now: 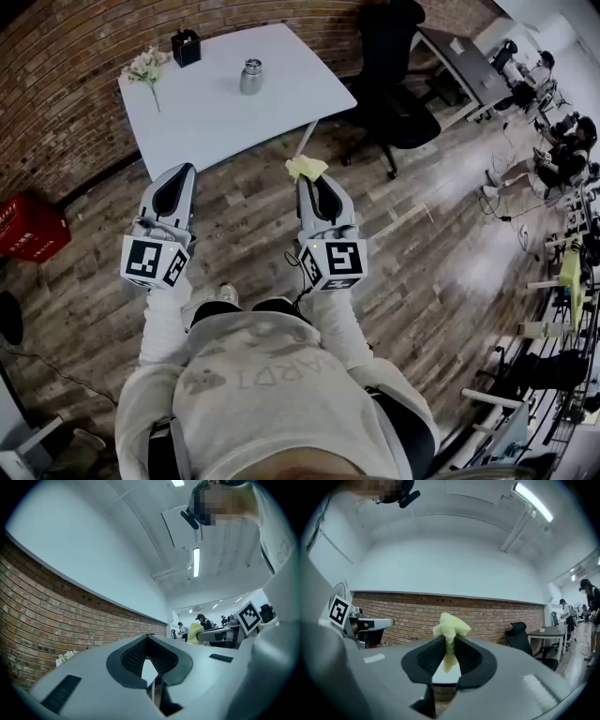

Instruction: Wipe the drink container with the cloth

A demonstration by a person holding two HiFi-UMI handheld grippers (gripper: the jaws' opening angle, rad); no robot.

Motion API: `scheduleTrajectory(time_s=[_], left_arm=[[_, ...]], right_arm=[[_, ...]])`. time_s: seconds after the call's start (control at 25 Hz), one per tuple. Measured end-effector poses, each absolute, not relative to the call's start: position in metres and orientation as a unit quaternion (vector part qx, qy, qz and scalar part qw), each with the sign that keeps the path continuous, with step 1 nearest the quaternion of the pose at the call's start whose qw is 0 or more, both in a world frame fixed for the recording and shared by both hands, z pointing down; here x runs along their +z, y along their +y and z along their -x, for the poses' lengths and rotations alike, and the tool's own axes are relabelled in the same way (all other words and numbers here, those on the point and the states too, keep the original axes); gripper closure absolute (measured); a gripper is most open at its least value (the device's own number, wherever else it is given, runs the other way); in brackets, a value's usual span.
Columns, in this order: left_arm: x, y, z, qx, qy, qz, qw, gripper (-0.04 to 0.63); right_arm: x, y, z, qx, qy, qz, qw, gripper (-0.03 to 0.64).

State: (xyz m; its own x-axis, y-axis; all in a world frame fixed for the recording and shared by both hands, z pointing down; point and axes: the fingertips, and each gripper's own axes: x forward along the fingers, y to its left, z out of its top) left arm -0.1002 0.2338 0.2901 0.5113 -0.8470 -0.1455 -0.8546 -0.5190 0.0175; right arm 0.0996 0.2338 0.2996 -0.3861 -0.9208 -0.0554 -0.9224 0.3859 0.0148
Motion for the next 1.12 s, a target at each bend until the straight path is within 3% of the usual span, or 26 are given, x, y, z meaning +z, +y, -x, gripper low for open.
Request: scheduleTrajectory(time_s=[1.12], left_arm=[[0.302,0.132,0.134,0.071,0.453,0.888,0.023,0.595]], right_arm=[[0.314,0.143,-0.06,0.021,0.819,0.573,0.013,0.545]])
